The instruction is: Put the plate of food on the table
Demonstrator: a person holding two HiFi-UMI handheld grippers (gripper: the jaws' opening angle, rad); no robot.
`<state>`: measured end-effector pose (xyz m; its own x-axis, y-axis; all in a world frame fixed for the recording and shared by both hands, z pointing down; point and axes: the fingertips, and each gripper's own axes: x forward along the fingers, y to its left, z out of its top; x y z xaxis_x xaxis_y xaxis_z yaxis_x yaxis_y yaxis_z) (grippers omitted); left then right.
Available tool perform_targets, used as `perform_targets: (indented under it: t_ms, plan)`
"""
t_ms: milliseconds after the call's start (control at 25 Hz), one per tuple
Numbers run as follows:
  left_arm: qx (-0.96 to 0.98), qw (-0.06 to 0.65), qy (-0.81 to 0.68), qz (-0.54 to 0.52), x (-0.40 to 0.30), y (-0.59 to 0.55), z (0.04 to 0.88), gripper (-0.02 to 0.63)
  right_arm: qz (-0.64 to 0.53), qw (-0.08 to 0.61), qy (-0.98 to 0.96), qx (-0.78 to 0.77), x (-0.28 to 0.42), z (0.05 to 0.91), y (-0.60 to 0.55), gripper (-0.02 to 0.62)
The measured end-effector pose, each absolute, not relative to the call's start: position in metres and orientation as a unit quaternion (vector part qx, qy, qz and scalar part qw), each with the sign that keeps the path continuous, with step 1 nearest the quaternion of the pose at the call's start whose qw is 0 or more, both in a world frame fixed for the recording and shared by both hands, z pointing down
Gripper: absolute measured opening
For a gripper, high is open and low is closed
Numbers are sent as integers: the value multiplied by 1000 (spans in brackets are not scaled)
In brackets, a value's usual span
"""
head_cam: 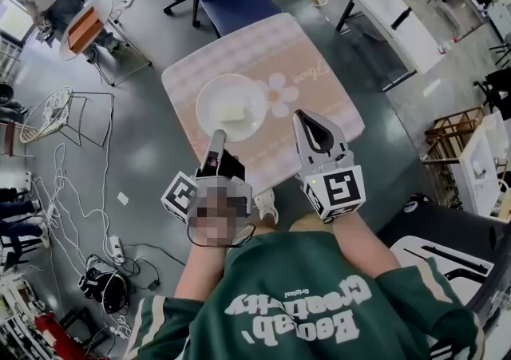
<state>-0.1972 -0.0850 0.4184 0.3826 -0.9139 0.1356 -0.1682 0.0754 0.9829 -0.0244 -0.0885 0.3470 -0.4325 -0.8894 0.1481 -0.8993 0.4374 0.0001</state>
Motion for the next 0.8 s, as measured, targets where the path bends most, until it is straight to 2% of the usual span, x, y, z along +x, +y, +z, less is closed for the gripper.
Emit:
perform_targets:
  t_ms: [800]
  plan:
    - [608, 577, -439, -323, -186, -146, 431, 21, 38, 72, -848, 524, -23, 361, -149, 14]
